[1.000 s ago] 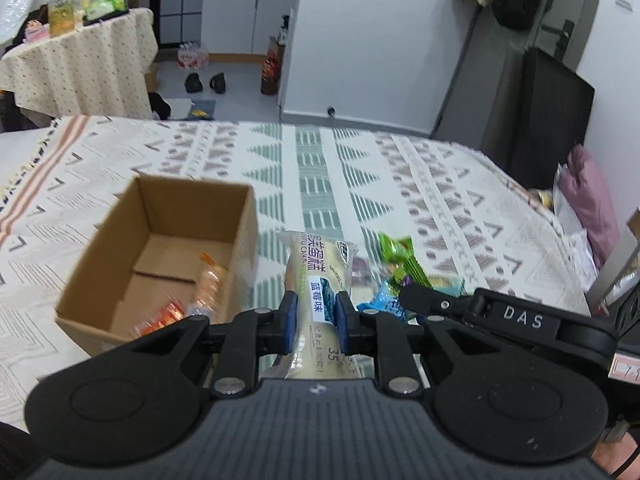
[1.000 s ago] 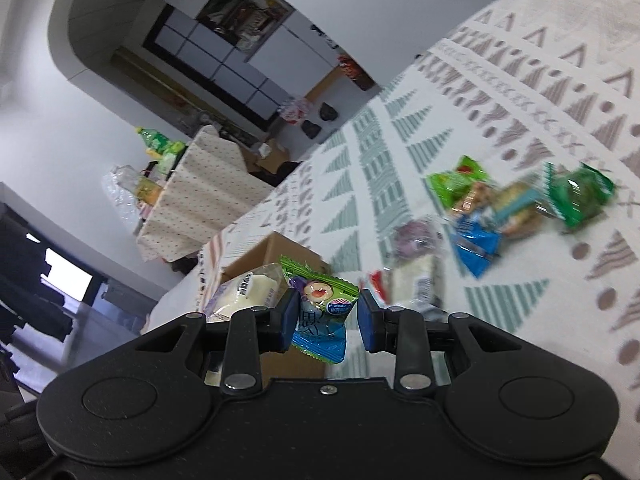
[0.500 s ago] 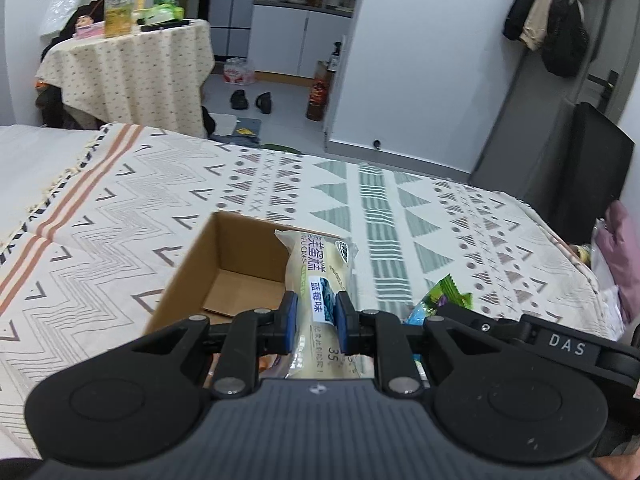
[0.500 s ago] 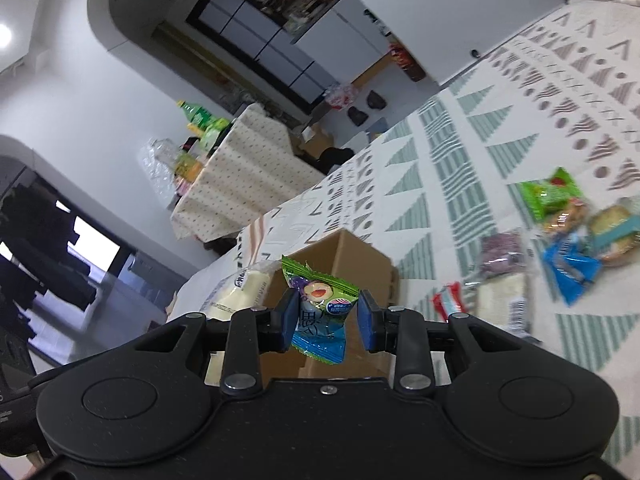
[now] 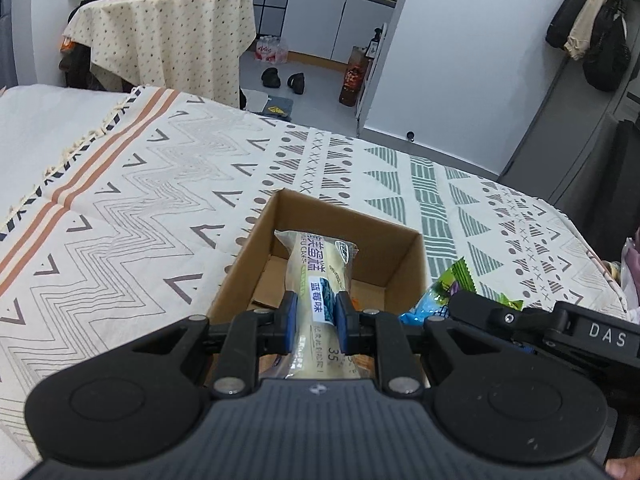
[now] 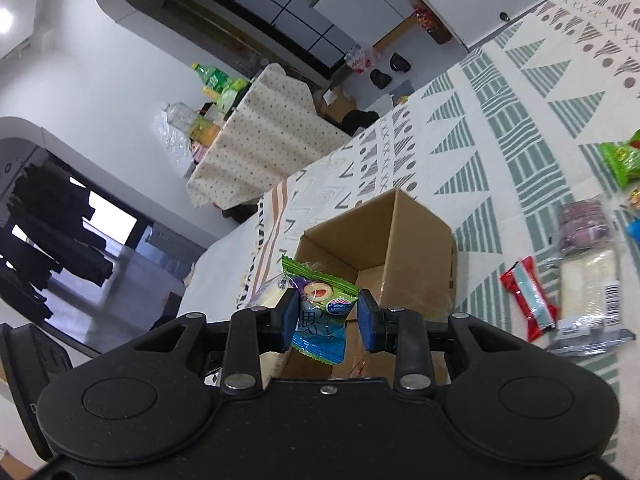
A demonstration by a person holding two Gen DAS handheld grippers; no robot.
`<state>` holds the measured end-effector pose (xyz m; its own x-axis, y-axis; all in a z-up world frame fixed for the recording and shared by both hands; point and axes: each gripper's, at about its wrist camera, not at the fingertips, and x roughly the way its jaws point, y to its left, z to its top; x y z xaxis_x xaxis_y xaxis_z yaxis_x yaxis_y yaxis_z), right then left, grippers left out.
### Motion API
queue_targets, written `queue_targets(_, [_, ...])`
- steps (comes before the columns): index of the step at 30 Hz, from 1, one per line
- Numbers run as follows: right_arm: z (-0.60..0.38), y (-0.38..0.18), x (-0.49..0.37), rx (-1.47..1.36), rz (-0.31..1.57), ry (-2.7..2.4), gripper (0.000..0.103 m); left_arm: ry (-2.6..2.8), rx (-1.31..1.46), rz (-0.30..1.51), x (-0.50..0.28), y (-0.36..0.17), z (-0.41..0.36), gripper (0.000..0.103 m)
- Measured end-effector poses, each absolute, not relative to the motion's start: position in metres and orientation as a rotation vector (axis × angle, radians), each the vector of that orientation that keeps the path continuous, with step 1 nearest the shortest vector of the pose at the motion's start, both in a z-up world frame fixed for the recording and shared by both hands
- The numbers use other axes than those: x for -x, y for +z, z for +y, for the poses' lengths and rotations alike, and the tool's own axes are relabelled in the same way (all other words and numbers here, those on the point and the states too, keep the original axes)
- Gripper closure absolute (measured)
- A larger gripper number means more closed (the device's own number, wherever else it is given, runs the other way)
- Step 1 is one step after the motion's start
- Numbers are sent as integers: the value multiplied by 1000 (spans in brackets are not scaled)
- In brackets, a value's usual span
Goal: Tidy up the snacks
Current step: 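Carry both packs into the cardboard box and open both tools to release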
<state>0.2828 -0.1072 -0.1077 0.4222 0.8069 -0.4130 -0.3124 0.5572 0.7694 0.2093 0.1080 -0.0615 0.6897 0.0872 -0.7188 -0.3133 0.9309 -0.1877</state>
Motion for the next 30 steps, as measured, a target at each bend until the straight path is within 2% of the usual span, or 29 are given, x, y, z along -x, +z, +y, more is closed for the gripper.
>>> queue_targets(6, [-90, -116, -290, -650, 905, 758, 72, 272, 246, 795, -215, -63, 113, 76])
queue_targets(9, [-84, -118, -291, -645, 910, 756, 72, 281, 257, 801, -213, -63, 118, 61])
queue_targets(11, [-82, -119, -292, -650, 914, 763, 67, 291, 259, 794, -212, -63, 120, 48])
queue_targets(14, [-83, -118, -290, -667, 919, 767, 58, 305, 247, 800, -211, -64, 121, 36])
queue_targets(17, [-89, -113, -286, -661, 902, 757, 51, 302, 246, 808, -213, -64, 120, 25])
queue_targets(20, [-95, -107, -281, -648, 887, 738, 38, 320, 229, 815, -212, -62, 116, 18])
queue_targets(30, [-122, -81, -264, -538, 834, 659, 13, 346, 270, 858, -203, -57, 110, 11])
